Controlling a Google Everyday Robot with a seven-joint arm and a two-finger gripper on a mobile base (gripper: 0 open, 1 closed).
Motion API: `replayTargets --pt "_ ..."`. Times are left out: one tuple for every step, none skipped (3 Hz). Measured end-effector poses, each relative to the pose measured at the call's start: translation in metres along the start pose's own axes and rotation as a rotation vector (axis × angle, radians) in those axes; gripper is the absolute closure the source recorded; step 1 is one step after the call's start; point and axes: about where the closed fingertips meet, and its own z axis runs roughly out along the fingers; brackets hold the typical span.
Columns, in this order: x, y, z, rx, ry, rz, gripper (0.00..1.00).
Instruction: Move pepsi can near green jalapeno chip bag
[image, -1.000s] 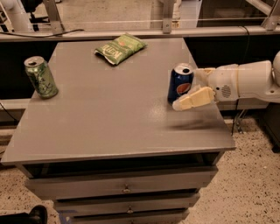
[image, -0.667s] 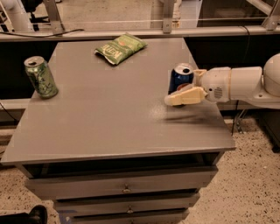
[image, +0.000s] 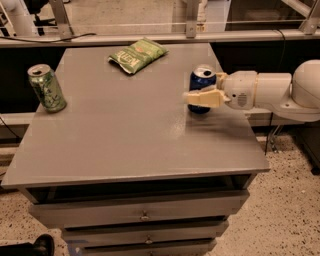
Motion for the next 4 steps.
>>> replayTargets --pt "-0.040 -0.009 -0.006 0.003 -0.057 -0.066 0.89" --pt "-0.043 -0.009 -0.006 0.005 -0.061 -0.070 1.00" --pt "-0.043 -0.009 -0.006 0.004 -0.061 -0.071 1.00" --pt "-0.050 -0.022 0.024 -0.028 -0.077 -0.093 1.00"
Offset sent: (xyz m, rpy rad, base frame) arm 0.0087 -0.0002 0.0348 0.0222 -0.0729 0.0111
